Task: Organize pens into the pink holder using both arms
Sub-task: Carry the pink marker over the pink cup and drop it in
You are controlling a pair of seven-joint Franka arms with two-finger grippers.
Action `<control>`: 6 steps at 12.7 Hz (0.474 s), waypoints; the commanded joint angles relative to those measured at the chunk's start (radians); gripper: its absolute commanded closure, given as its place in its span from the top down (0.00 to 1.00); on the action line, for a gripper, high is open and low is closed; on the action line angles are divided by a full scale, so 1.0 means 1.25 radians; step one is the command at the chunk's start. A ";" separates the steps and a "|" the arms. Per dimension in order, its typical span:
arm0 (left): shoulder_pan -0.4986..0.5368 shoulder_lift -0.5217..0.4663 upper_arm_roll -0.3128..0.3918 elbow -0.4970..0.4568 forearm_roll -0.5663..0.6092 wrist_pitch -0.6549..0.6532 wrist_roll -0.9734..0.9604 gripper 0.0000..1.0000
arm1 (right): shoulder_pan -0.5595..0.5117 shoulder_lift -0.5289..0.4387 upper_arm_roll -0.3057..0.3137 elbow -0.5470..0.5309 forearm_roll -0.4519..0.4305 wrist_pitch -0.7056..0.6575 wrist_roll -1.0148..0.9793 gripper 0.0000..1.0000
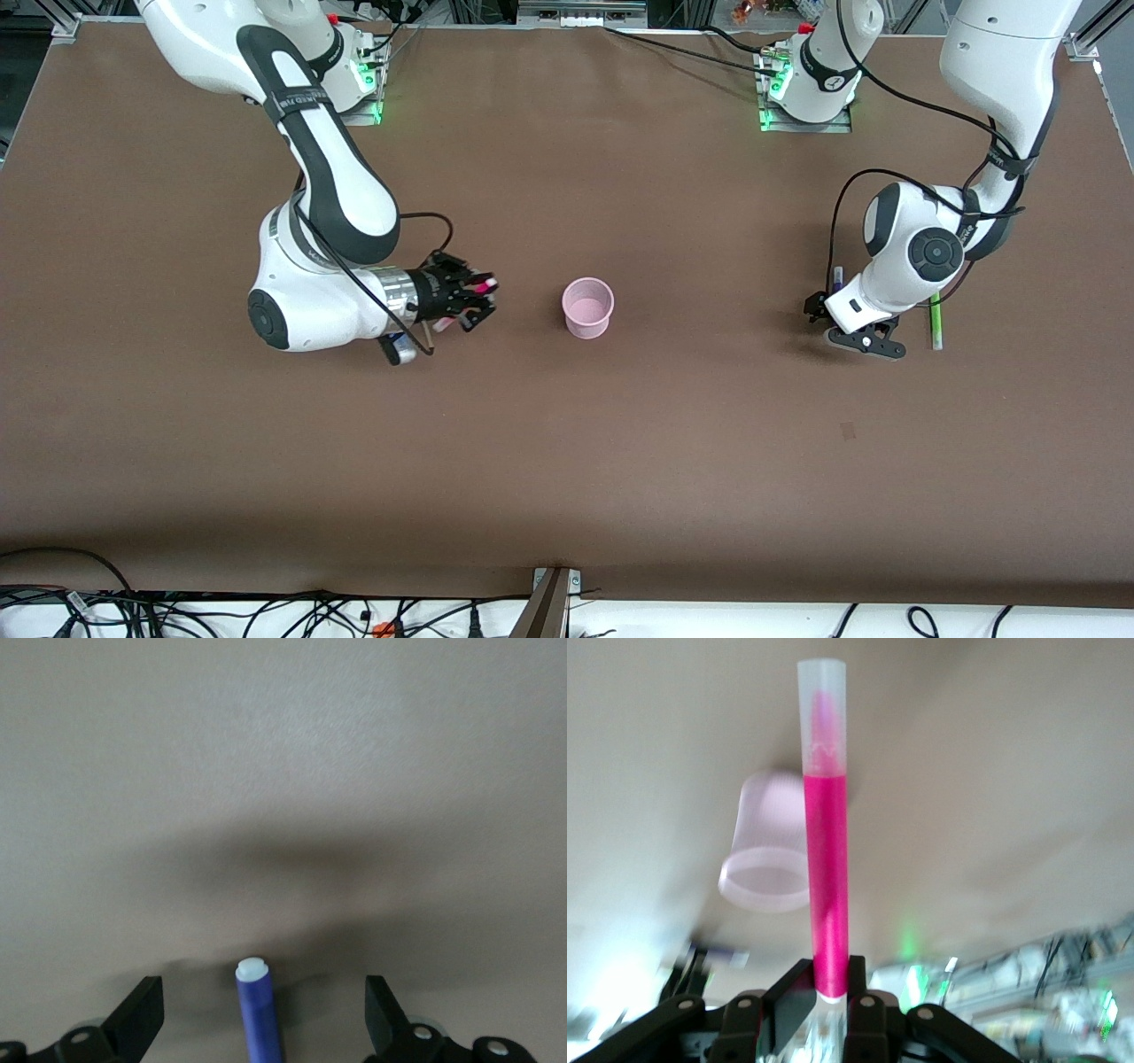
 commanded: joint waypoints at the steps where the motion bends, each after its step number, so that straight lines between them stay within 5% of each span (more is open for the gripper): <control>1: 0.008 -0.005 -0.002 -0.009 0.015 0.011 0.015 0.66 | 0.002 0.019 0.055 0.014 0.165 0.049 0.016 0.00; 3: 0.008 -0.006 -0.002 -0.008 0.039 0.012 0.026 0.18 | 0.034 0.026 0.065 0.014 0.257 0.099 0.003 0.00; 6: 0.010 -0.001 -0.003 -0.008 0.082 0.017 0.028 0.07 | 0.078 0.061 0.065 0.014 0.392 0.189 -0.089 0.00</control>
